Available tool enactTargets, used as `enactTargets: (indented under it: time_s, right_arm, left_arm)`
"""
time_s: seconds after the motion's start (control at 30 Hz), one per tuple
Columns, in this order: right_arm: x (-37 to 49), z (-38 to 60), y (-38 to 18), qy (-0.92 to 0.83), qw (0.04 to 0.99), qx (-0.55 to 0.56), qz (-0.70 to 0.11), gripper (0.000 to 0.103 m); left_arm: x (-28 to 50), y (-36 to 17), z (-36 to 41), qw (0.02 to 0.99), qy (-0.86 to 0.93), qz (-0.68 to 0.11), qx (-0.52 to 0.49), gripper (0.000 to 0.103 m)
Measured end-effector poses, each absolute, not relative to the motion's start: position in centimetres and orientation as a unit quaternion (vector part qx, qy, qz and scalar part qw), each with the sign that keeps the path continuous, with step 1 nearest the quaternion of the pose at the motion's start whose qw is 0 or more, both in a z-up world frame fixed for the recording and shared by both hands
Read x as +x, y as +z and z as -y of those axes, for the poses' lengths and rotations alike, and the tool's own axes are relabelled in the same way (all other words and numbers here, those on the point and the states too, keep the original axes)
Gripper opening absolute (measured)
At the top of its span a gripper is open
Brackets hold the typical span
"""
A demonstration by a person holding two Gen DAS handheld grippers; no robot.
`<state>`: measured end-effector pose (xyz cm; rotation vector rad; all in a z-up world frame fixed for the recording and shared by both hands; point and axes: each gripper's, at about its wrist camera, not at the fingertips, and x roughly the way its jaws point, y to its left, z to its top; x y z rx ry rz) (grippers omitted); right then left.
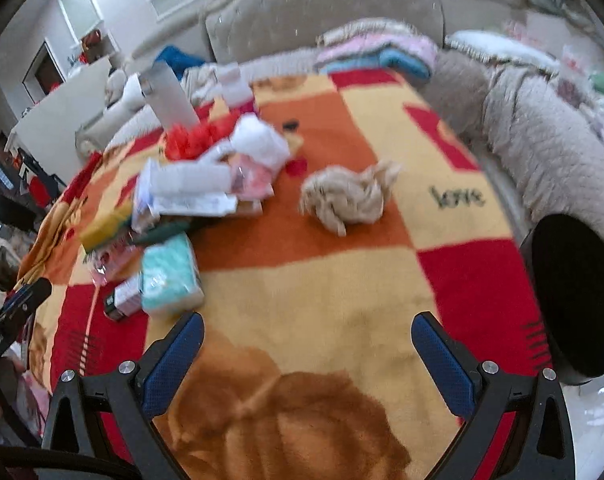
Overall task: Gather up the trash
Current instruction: 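Move both tools over the cluttered blanket toward the items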
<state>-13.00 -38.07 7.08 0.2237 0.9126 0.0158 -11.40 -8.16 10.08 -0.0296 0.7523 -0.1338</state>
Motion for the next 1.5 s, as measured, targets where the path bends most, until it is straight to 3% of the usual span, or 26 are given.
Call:
enactTargets:
  time_s: [0.23, 0.57, 1.5]
  right_arm:
    - [-13.4, 36.5, 10.5, -0.006, 0.93, 0.069, -0.36, 0.103]
    - [-14.0, 34.8, 12.1, 0.004, 0.947, 0.034, -0.319, 0.103]
    - [-13.3, 34.5, 11.5, -0.007, 0.947, 0.017, -0.319, 0.103]
  left_arm:
    - [-12.3, 11.9, 10.0, 0.939, -0.073, -0.336, -0.018, 0.102]
    - [-12.9, 12.9, 11.1, 0.947, -0.066, -0.313, -0.008, 0.102]
    - [-12.5, 12.2, 12.0, 0.945, -0.068, -0.319, -0.009, 0.102]
